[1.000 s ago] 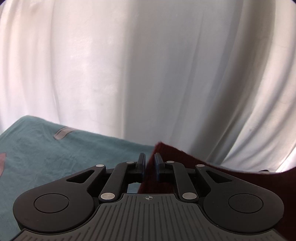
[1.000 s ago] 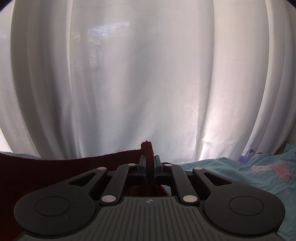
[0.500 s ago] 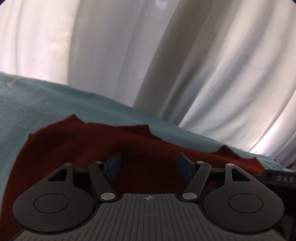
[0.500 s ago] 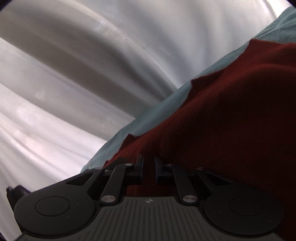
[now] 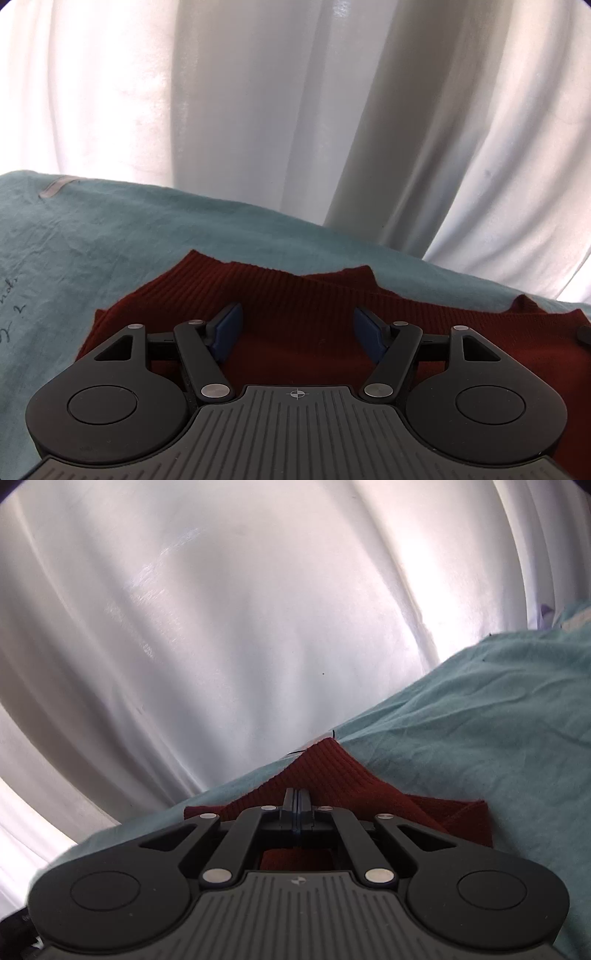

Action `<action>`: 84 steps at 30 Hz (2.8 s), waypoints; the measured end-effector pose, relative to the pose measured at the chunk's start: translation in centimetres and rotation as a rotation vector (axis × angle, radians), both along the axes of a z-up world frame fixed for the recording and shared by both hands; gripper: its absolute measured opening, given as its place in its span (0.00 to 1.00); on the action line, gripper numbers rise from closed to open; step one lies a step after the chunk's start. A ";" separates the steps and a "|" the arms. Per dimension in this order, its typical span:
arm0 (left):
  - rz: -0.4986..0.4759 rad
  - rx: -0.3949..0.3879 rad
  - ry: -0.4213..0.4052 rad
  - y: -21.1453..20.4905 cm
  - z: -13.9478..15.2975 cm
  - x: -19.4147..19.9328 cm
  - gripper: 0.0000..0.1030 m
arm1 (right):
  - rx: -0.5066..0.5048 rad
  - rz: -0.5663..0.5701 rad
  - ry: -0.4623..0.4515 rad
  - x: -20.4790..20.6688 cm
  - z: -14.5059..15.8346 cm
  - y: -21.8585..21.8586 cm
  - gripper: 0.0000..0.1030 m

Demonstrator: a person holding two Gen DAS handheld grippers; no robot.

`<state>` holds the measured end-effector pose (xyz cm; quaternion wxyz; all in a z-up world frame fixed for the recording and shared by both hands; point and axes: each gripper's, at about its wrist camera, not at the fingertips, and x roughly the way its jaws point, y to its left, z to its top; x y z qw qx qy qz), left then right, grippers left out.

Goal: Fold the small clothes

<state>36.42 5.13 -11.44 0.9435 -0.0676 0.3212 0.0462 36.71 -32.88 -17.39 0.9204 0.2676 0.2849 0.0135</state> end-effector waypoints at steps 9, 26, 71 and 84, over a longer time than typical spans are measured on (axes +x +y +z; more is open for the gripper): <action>-0.048 0.062 0.038 0.6 0.6 -1.3 0.69 | -0.218 -0.041 0.046 -0.4 1.1 1.7 0.00; 0.021 -0.196 0.169 8.8 3.4 -16.0 0.81 | -0.123 -0.143 0.169 -19.2 1.9 -2.7 0.39; 0.065 -0.920 0.196 15.2 -2.1 -8.4 0.19 | -0.383 0.464 -0.065 -12.5 3.8 23.4 0.11; -0.003 -0.704 0.195 13.4 0.4 -6.9 0.18 | -0.457 0.429 -0.121 -11.6 4.2 26.1 0.09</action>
